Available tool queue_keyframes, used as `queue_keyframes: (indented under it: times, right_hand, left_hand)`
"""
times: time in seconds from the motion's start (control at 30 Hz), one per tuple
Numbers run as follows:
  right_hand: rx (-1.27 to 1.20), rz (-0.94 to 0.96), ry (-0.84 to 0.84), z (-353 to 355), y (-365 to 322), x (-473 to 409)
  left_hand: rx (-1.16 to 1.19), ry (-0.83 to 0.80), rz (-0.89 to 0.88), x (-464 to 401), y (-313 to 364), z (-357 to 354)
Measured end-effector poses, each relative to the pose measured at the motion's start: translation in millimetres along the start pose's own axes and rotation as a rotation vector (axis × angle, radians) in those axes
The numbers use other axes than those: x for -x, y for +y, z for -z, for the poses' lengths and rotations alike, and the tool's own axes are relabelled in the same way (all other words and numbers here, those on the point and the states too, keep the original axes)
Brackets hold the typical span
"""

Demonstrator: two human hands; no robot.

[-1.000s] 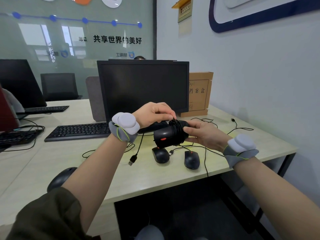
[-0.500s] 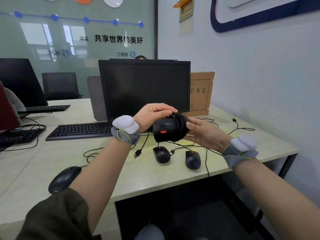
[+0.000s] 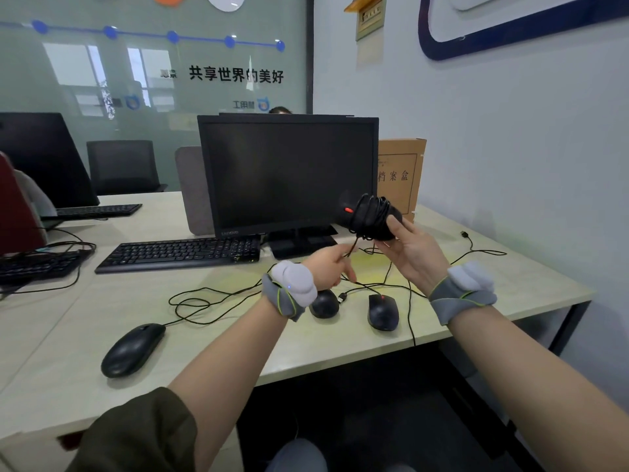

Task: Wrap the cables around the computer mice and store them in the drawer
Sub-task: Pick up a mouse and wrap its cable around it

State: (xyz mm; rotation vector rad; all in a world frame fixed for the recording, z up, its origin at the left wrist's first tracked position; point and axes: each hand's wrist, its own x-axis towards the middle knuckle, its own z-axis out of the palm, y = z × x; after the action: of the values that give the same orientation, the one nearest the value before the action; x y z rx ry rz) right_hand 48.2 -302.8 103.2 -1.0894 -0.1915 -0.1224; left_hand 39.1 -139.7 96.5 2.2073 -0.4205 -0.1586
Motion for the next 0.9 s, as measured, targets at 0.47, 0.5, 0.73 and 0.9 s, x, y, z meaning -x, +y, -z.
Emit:
queue_keyframes:
  times: [0.47,0.5,0.73,0.9]
  right_hand:
    - [0.212,-0.153,-0.096,8.0,7.8,12.9]
    - [0.224,-0.172,-0.112,7.0,6.6,13.9]
    - [0.197,-0.282,-0.344,13.2,-3.6,24.1]
    - [0.121,-0.324,-0.433,12.3,-2.5,30.3]
  left_hand:
    - [-1.157,0.295,-0.504,13.7,51.5,35.0]
    - [-1.147,0.302,-0.551,13.5,51.0,39.6]
    - [-0.61,0.004,-0.532,15.5,51.2,75.9]
    - [-0.224,-0.04,-0.361,18.4,49.0,73.9]
